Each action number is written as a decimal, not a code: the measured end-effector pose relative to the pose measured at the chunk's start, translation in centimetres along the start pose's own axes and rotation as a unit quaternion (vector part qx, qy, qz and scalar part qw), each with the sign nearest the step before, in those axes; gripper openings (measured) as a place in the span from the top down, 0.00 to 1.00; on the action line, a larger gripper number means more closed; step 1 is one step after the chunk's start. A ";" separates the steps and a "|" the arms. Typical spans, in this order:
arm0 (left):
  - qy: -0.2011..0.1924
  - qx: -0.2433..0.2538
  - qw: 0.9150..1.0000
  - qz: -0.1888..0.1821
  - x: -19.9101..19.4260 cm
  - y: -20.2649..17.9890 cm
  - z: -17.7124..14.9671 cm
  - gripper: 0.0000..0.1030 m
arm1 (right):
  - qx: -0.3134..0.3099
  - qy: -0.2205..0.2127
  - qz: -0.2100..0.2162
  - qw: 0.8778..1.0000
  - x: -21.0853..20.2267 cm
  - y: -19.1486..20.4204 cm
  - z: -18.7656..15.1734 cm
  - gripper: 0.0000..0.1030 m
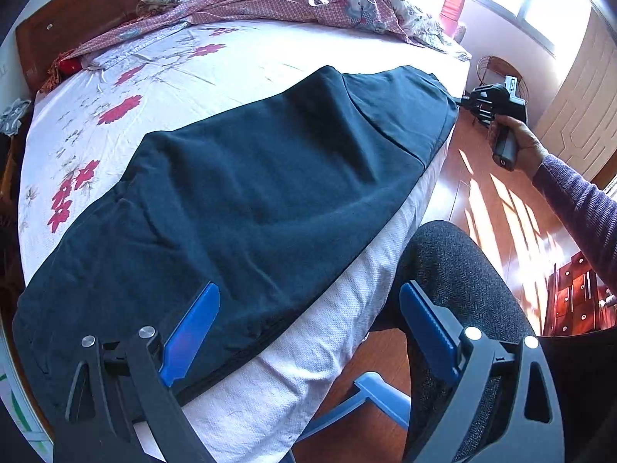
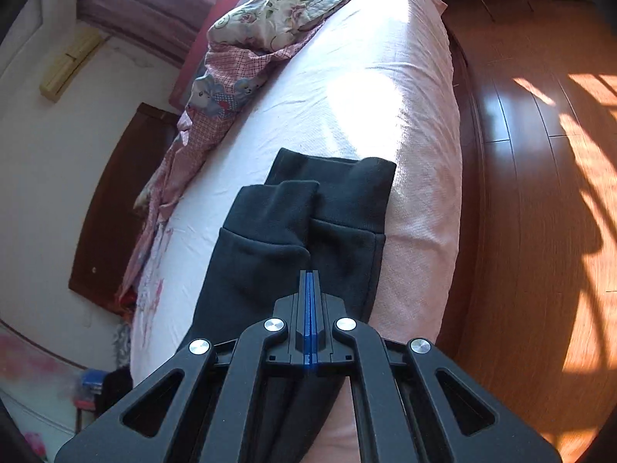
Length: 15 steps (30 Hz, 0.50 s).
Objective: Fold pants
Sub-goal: 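Pull the held cuffs with the right tool to straighten the pants lengthwise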
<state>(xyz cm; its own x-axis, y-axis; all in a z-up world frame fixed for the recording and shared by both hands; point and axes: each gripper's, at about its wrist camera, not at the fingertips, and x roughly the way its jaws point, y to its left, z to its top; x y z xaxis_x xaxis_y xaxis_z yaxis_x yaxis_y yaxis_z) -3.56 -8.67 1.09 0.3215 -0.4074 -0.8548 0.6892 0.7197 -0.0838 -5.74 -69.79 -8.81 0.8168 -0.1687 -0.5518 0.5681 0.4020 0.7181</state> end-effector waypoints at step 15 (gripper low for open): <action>0.010 0.015 1.000 0.003 0.5 -2.1 0.5 0.08 | -0.156 0.040 -0.095 0.982 4.0 5.3 -0.3 0.91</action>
<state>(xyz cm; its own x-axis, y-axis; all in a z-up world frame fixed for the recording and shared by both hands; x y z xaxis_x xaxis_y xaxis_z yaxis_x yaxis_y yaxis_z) -4.52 -10.69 1.17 0.3130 -0.3916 -0.8653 0.7069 0.7045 -0.0630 0.54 -68.09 -7.34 0.6810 -0.2011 -0.7041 0.6412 0.6282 0.4407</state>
